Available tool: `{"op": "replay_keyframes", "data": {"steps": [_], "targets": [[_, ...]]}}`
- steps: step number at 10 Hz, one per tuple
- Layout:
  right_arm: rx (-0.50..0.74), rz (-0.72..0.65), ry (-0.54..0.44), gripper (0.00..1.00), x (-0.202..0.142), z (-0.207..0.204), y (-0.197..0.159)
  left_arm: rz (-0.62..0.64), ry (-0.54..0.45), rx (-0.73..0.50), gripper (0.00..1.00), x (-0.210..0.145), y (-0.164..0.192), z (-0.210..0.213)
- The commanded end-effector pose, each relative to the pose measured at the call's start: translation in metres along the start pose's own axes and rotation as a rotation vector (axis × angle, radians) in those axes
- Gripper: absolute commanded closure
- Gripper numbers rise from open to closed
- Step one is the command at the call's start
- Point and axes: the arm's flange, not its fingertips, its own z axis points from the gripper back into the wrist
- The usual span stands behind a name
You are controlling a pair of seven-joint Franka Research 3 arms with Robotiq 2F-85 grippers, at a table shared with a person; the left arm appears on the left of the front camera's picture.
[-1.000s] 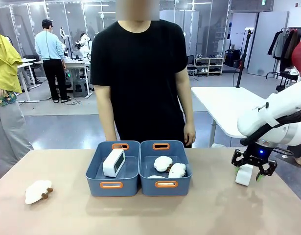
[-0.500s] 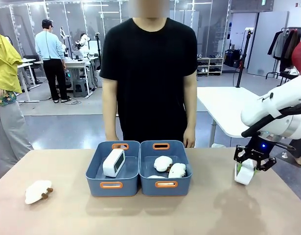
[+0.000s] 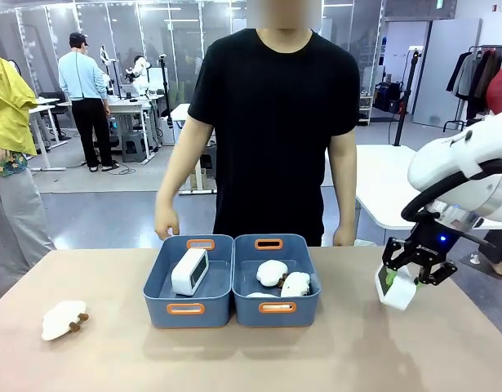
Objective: Sort the digital clocks into the basket.
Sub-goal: Pick up the Digital clock from the table and place it into the empty Plastic storage basket.
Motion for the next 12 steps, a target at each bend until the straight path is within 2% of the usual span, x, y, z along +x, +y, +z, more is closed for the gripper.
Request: {"op": "replay_keyframes", "data": {"steps": [1, 4, 5, 10, 12], "targets": [[0.064, 0.133, 0.043, 1.00, -0.032, 0.017, 0.015, -0.005, 0.008, 0.004, 0.00, 0.001, -0.003, 0.002], [0.181, 0.335, 0.071, 1.00, -0.048, 0.011, 0.080, -0.005, 0.008, 0.004, 0.00, 0.001, -0.003, 0.002], [0.128, 0.380, 0.022, 1.00, -0.051, 0.009, 0.099, -0.005, 0.008, 0.004, 0.00, 0.001, -0.003, 0.002], [0.225, 0.402, -0.008, 1.00, -0.086, 0.019, 0.096, -0.005, 0.008, 0.004, 0.00, 0.001, -0.003, 0.002], [0.336, 0.573, 0.002, 1.00, -0.106, 0.016, 0.121, -0.005, 0.008, 0.004, 0.00, 0.001, -0.003, 0.002]]}}
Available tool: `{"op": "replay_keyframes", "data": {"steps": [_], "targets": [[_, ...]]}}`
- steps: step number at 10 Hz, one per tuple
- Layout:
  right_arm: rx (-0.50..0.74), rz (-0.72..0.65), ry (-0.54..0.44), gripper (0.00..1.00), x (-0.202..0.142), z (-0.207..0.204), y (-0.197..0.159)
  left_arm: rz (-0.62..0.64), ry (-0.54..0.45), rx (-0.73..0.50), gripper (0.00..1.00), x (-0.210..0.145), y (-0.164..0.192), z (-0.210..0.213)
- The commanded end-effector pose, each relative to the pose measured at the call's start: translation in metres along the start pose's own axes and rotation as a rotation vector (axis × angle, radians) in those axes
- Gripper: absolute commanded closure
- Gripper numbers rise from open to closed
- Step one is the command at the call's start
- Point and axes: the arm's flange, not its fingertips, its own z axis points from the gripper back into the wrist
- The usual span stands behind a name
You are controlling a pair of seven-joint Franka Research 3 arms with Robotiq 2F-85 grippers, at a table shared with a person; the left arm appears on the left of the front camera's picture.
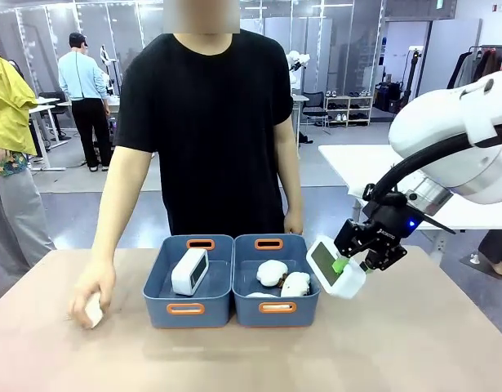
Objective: Sort the digital clocks into the basket.
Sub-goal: Pick up the Digital clock from the table and place it into the empty Plastic storage basket.
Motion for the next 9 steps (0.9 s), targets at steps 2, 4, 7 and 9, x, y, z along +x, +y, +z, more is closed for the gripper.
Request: {"op": "replay_keyframes", "data": {"steps": [2, 4, 7, 9], "targets": [[0.117, 0.174, -0.058, 1.00, -0.019, -0.006, 0.025, -0.005, 0.008, 0.004, 0.00, 0.001, -0.003, 0.001], [0.145, 0.128, -0.219, 1.00, -0.057, 0.048, -0.012, -0.005, 0.008, 0.004, 0.00, 0.001, -0.003, 0.001], [0.326, 0.031, -0.332, 1.00, -0.212, 0.213, -0.072, -0.005, 0.008, 0.004, 0.00, 0.001, -0.003, 0.001], [0.331, -0.007, -0.427, 1.00, -0.237, 0.232, -0.113, -0.005, 0.008, 0.004, 0.00, 0.001, -0.003, 0.001]]}}
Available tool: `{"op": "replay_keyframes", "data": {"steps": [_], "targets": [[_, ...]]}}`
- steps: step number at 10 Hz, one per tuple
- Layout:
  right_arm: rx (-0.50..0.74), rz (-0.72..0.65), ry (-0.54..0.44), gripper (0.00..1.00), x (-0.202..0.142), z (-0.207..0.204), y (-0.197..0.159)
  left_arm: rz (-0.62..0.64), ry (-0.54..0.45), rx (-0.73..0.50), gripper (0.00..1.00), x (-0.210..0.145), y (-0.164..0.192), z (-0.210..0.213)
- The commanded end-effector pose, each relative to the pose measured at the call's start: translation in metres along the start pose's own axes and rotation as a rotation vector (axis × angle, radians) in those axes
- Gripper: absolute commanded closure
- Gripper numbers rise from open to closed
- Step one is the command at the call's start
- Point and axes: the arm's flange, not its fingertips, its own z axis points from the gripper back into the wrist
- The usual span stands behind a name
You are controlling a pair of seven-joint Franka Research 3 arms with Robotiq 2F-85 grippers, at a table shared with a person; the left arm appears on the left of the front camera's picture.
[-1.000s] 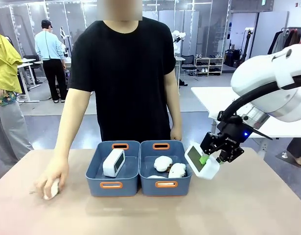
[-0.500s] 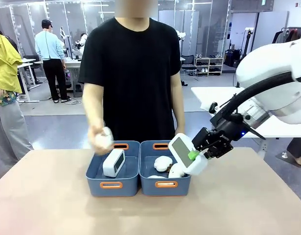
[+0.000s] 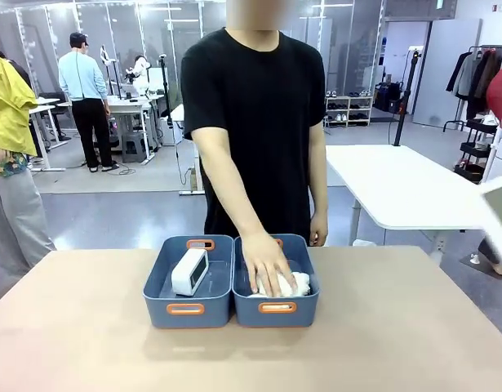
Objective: Sort the digital clocks into the basket.
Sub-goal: Pick up the Digital clock from the table and place it into the empty Plastic storage basket.
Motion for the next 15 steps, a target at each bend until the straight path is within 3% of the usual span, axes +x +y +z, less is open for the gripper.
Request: {"op": "replay_keyframes", "data": {"steps": [1, 4, 5, 6, 10, 11, 15], "targets": [[0.027, -0.020, -0.037, 1.00, 0.017, 0.019, -0.031, -0.004, 0.006, 0.003, 0.00, 0.001, -0.003, 0.001], [0.074, -0.037, -0.043, 1.00, 0.011, 0.023, -0.047, -0.004, 0.006, 0.003, 0.00, 0.001, -0.003, 0.001], [0.072, -0.034, -0.114, 1.00, 0.001, 0.020, -0.046, -0.004, 0.006, 0.003, 0.00, 0.001, -0.003, 0.001], [0.057, -0.073, -0.039, 1.00, 0.003, 0.026, -0.047, -0.004, 0.006, 0.003, 0.00, 0.001, -0.003, 0.001], [0.057, -0.073, -0.039, 1.00, 0.003, 0.026, -0.047, -0.004, 0.006, 0.003, 0.00, 0.001, -0.003, 0.001], [0.054, -0.088, -0.043, 0.48, 0.002, 0.023, -0.049, -0.004, 0.006, 0.003, 0.00, 0.001, -0.003, 0.001], [-0.112, -0.097, 0.301, 0.48, 0.127, -0.114, 0.023, -0.004, 0.006, 0.003, 0.00, 0.001, -0.003, 0.001]]}}
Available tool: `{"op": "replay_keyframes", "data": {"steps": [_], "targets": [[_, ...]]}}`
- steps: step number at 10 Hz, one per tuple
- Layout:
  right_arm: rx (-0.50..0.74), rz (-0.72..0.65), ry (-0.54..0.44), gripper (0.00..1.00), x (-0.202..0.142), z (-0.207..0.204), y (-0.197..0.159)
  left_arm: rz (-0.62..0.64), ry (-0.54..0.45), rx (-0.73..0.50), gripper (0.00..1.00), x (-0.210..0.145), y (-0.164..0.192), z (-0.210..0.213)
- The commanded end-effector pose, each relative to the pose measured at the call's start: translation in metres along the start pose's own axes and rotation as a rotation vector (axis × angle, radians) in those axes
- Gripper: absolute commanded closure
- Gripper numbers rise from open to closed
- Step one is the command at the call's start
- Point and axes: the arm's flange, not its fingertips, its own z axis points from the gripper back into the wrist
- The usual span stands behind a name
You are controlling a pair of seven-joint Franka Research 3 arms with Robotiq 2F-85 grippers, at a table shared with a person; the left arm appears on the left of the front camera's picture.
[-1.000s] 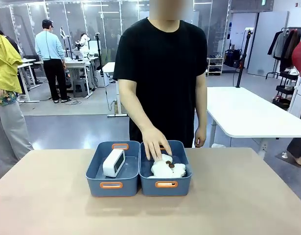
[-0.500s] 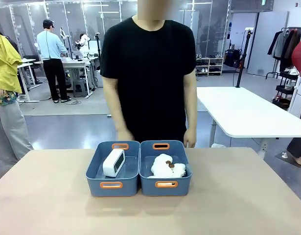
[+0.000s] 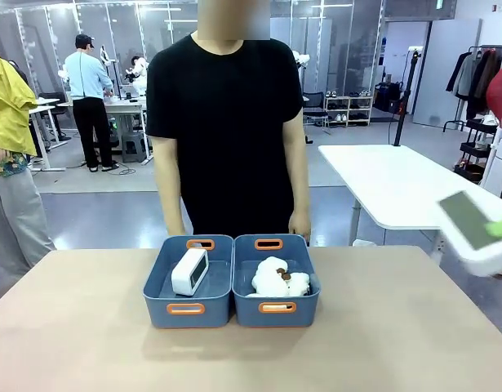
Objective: Sort the digital clocks into the basket.
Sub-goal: Pick up the Digital clock from the table and place it into the empty Plastic storage basket.
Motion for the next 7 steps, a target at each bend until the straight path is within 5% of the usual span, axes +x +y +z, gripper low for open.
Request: {"op": "replay_keyframes", "data": {"steps": [1, 3, 7], "targets": [[-0.112, -0.010, 0.161, 0.48, 0.085, -0.039, 0.034, -0.004, 0.005, 0.003, 0.00, 0.000, -0.002, 0.002], [-0.144, 0.001, 0.317, 0.48, 0.128, -0.110, 0.085, -0.004, 0.005, 0.003, 0.00, 0.000, -0.002, 0.002], [-0.270, -0.048, 0.352, 0.48, 0.204, -0.270, 0.147, -0.004, 0.005, 0.003, 0.00, 0.000, -0.002, 0.002]]}}
